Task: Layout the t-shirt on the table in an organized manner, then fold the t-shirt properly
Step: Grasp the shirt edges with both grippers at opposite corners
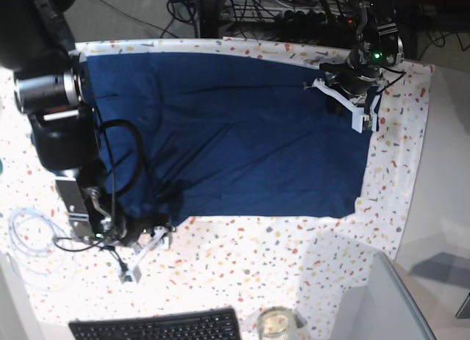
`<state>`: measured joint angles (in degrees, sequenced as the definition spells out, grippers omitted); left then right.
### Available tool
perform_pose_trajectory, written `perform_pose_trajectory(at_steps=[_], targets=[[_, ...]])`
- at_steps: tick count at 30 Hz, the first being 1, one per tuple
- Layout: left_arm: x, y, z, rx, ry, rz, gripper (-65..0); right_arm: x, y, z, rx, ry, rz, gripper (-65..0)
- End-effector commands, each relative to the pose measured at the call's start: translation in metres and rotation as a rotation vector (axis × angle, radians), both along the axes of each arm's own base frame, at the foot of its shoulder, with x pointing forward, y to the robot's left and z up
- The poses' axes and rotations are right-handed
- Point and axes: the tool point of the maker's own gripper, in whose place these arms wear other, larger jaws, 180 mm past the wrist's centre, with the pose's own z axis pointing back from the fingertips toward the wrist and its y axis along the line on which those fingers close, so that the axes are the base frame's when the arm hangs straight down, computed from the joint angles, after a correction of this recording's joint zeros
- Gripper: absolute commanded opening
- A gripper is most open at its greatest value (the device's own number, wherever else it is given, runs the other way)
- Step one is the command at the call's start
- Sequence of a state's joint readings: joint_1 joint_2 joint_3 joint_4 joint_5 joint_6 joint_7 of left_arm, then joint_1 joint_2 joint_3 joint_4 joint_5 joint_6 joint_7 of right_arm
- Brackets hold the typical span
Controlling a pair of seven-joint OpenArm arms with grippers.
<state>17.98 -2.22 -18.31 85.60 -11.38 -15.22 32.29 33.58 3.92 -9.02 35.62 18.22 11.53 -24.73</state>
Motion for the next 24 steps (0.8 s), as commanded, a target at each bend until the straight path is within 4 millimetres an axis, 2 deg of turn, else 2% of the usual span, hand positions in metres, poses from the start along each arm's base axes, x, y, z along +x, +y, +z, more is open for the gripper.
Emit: perform_pose_trajectory(at_steps=[1, 4, 9, 10, 12, 14, 15, 18, 20, 24], targets=[[0.007, 0.002, 0.008, 0.003, -0.038, -0.002, -65.0, 0.016, -0.004, 0.01, -0.012, -0.041, -0.002, -19.4], [0.006, 0.002, 0.007, 0.002, -0.035, -0.002, -65.0, 0.017, -0.009, -0.003, -0.043, -0.054, -0.003, -19.7], [0.006, 0.002, 0.006, 0.002, -0.034, -0.001, -65.0, 0.02, -0.015, -0.004, -0.055, -0.091, -0.008, -20.3], [0.007, 0.002, 0.007, 0.002, -0.035, -0.001, -65.0, 0.019, -0.016, -0.004, -0.053, -0.088, -0.011, -23.1], [0.008, 0.002, 0.007, 0.002, -0.038, -0.001, -65.0, 0.019, -0.016, -0.005, -0.052, -0.085, -0.013, -35.7], [0.01, 0.002, 0.008, 0.003, -0.041, -0.002, -65.0, 0.019, -0.017, -0.004, -0.049, -0.085, -0.016, -57.6], [0.01, 0.002, 0.008, 0.003, -0.041, -0.002, -65.0, 0.02, -0.017, -0.003, -0.047, -0.087, -0.017, -65.0], [0.009, 0.002, 0.008, 0.005, -0.039, -0.003, -65.0, 0.021, -0.016, -0.001, -0.049, -0.077, -0.013, -62.0], [0.007, 0.005, 0.007, 0.012, -0.035, -0.005, -65.0, 0.027, -0.013, 0.01, -0.047, -0.107, -0.002, -65.0], [0.007, 0.007, 0.008, 0.016, -0.035, -0.007, -65.0, 0.036, -0.022, 0.031, -0.067, -0.146, 0.011, -65.0]])
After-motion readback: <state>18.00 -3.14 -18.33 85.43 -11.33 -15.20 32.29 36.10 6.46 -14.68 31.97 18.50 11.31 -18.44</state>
